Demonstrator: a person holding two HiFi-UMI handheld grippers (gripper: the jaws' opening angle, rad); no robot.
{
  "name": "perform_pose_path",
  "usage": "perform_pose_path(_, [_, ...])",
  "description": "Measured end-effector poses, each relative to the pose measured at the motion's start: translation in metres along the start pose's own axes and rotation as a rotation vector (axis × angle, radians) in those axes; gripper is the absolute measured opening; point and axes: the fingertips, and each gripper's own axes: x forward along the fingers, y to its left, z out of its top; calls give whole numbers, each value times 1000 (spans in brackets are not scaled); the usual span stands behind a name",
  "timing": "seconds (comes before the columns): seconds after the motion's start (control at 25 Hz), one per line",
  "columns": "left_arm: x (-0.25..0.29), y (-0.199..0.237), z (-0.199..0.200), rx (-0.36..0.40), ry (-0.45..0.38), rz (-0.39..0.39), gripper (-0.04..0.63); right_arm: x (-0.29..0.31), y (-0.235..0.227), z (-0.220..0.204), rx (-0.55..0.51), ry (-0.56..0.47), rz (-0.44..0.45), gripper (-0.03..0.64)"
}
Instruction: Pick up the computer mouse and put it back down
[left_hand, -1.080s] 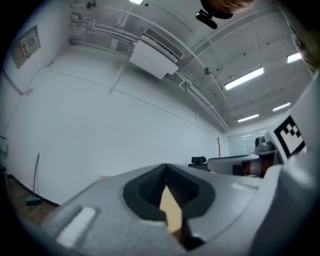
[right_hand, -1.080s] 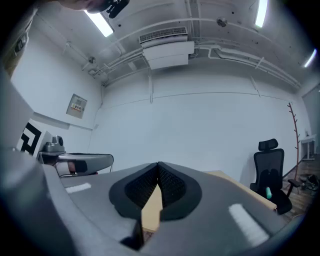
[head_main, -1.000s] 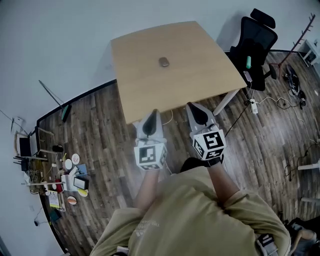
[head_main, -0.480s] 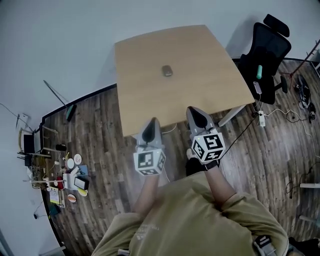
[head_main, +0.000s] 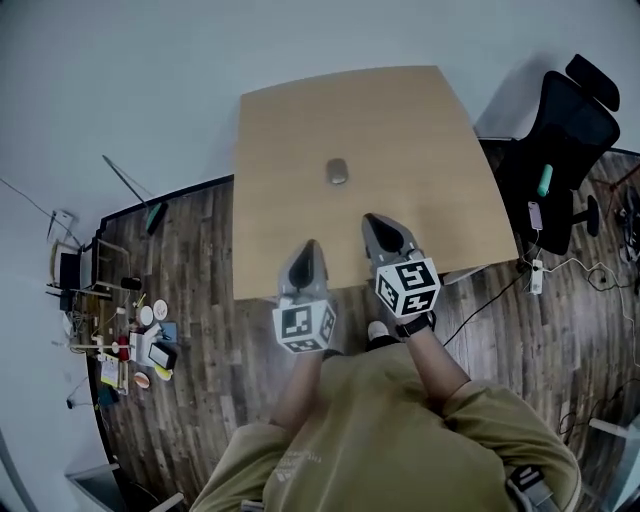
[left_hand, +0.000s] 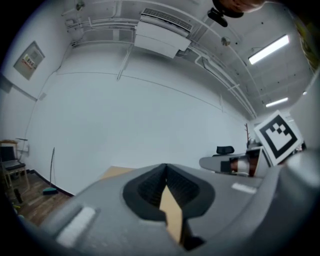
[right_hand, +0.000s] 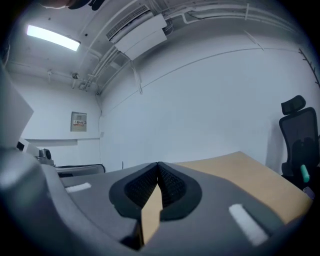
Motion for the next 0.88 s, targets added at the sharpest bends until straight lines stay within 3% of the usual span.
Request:
perform_pose_path(0.16, [27, 3, -19, 7, 49, 15, 2, 29, -20, -20, 42, 61, 32, 5])
perform_pose_path(0.48, [91, 47, -59, -9, 143, 33, 2, 105, -41, -68, 29, 217, 55, 5])
perform_pose_path(0.88, [203, 111, -95, -26, 243, -99, 2, 215, -87, -114, 19, 381, -50, 16])
